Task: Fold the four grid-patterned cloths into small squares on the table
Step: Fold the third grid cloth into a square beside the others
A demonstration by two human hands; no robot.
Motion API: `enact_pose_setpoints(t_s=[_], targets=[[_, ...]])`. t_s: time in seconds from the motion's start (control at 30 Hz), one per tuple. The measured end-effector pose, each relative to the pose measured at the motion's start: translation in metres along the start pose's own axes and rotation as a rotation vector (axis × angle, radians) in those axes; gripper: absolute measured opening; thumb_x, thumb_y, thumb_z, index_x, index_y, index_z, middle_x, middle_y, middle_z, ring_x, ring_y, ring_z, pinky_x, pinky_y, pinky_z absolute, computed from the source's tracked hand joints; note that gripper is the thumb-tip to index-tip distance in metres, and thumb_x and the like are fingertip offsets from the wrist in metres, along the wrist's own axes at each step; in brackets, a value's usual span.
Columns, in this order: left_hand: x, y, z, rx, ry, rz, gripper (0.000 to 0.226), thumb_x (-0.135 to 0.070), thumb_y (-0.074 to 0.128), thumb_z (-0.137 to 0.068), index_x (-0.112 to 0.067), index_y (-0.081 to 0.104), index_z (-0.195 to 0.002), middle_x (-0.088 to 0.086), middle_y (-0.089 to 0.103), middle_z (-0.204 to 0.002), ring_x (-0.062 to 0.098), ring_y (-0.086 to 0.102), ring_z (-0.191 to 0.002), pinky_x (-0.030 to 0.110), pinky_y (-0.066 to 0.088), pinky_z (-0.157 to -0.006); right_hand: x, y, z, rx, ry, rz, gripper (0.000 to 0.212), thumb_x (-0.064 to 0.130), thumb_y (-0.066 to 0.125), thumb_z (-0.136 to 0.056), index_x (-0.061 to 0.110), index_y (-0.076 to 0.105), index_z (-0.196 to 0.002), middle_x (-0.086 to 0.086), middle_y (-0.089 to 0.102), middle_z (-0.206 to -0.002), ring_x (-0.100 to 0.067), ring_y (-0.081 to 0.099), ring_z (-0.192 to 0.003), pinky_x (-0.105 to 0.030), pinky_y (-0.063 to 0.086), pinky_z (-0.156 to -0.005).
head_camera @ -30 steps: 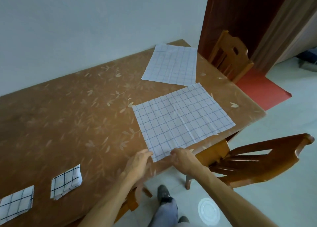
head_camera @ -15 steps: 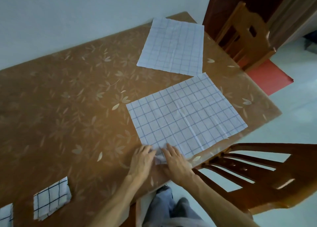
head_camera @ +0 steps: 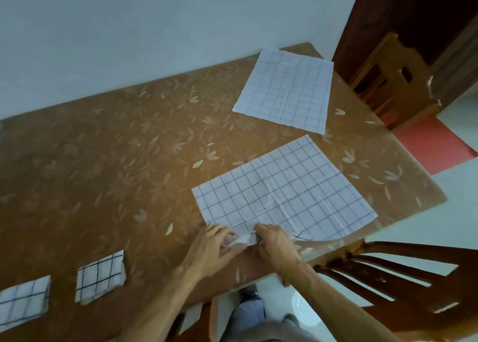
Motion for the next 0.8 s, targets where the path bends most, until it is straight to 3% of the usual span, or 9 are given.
enact_pose_setpoints(t_s=[0.1,0.2,0.27,0.37,0.47,0.53,0.6,0.7,0.8], targets=[[0.014,-0.003,0.016,0.015,0.03,-0.076,0.075,-0.079,0.057,-0.079,-0.026,0.056,-0.133,-0.016,0.05,-0.137,0.004,0.039,-0.132,0.029,0.032,-0.113,0.004,-0.014,0.016,-0.009,-0.111,-0.077,0.018,0.002,0.05,-0.067,0.009,0.061,-0.08,-0.008,0.065,-0.077,-0.027,0.06,-0.077,-0.028,0.035,-0.073],[0.024,-0.008,0.022,-0.043,0.053,-0.161,0.043,-0.033,0.066,-0.086,-0.021,0.065,-0.127,-0.005,0.062,-0.135,0.018,0.052,-0.131,0.039,0.04,-0.108,0.003,-0.027,0.034,-0.005,-0.222,-0.091,0.024,-0.003,0.059,-0.066,0.013,0.067,-0.083,0.001,0.067,-0.078,-0.017,0.06,-0.079,-0.03,0.046,-0.081],[0.021,-0.017,0.024,-0.103,0.022,-0.19,0.037,-0.01,0.063,-0.076,-0.023,0.074,-0.109,-0.005,0.072,-0.117,0.019,0.064,-0.116,0.034,0.043,-0.099,-0.003,-0.037,0.045,-0.04,-0.251,-0.083,0.028,-0.005,0.066,-0.063,0.014,0.069,-0.084,0.002,0.068,-0.08,-0.014,0.06,-0.082,-0.029,0.047,-0.085],[0.013,-0.028,0.036,-0.139,-0.045,-0.28,0.015,-0.015,0.064,-0.08,-0.028,0.071,-0.08,-0.01,0.072,-0.082,0.017,0.068,-0.084,0.03,0.038,-0.084,-0.018,-0.052,0.062,-0.07,-0.209,-0.091,0.022,-0.003,0.066,-0.068,0.014,0.067,-0.083,0.003,0.068,-0.082,-0.014,0.06,-0.084,-0.031,0.049,-0.084],[0.015,-0.039,0.058,-0.201,-0.128,-0.289,0.019,-0.028,0.06,-0.091,-0.025,0.063,-0.073,-0.006,0.063,-0.066,0.02,0.06,-0.07,0.035,0.043,-0.078,-0.025,-0.066,0.079,-0.126,-0.187,-0.1,0.028,0.006,0.067,-0.081,0.02,0.072,-0.105,0.012,0.07,-0.107,-0.001,0.056,-0.1,-0.011,0.036,-0.092],[0.014,-0.045,0.079,-0.255,-0.165,-0.278,0.028,-0.037,0.05,-0.096,-0.025,0.063,-0.074,-0.006,0.063,-0.065,0.019,0.06,-0.067,0.031,0.041,-0.066,-0.025,-0.067,0.086,-0.136,-0.19,-0.079,0.028,0.015,0.064,-0.089,0.022,0.067,-0.116,0.012,0.067,-0.107,-0.005,0.056,-0.099,-0.018,0.04,-0.091],[0.007,-0.051,0.103,-0.32,-0.207,-0.215,0.023,-0.032,0.062,-0.095,-0.024,0.066,-0.074,-0.006,0.064,-0.062,0.018,0.059,-0.061,0.021,0.031,-0.056,-0.028,-0.064,0.089,-0.14,-0.148,-0.083,0.027,0.021,0.065,-0.091,0.019,0.065,-0.118,0.007,0.069,-0.102,-0.013,0.06,-0.094,-0.03,0.048,-0.087],[0.002,-0.054,0.137,-0.344,-0.288,-0.143,0.021,-0.03,0.072,-0.09,-0.02,0.067,-0.073,-0.006,0.063,-0.061,0.013,0.058,-0.059,0.02,0.034,-0.051,-0.031,-0.058,0.088,-0.124,-0.071,-0.174,0.016,0.024,0.066,-0.093,0.015,0.064,-0.106,0.002,0.069,-0.087,-0.016,0.062,-0.076,-0.025,0.045,-0.063],[0.001,-0.059,0.165,-0.376,-0.383,-0.072,0.042,-0.046,0.07,-0.088,-0.021,0.048,-0.063,-0.006,0.05,-0.054,0.01,0.05,-0.055,0.03,0.038,-0.052,-0.04,-0.049,0.084,-0.111,-0.003,-0.269,0.022,0.025,0.067,-0.093,0.007,0.057,-0.086,0.002,0.055,-0.067,-0.015,0.049,-0.061,-0.025,0.037,-0.055]])
Point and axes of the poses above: each hand's wrist, its own z-axis away from the middle knuckle, its own y-axis out of the palm, x = y × z, the point moved 6 cm from there along -z, towards the middle knuckle
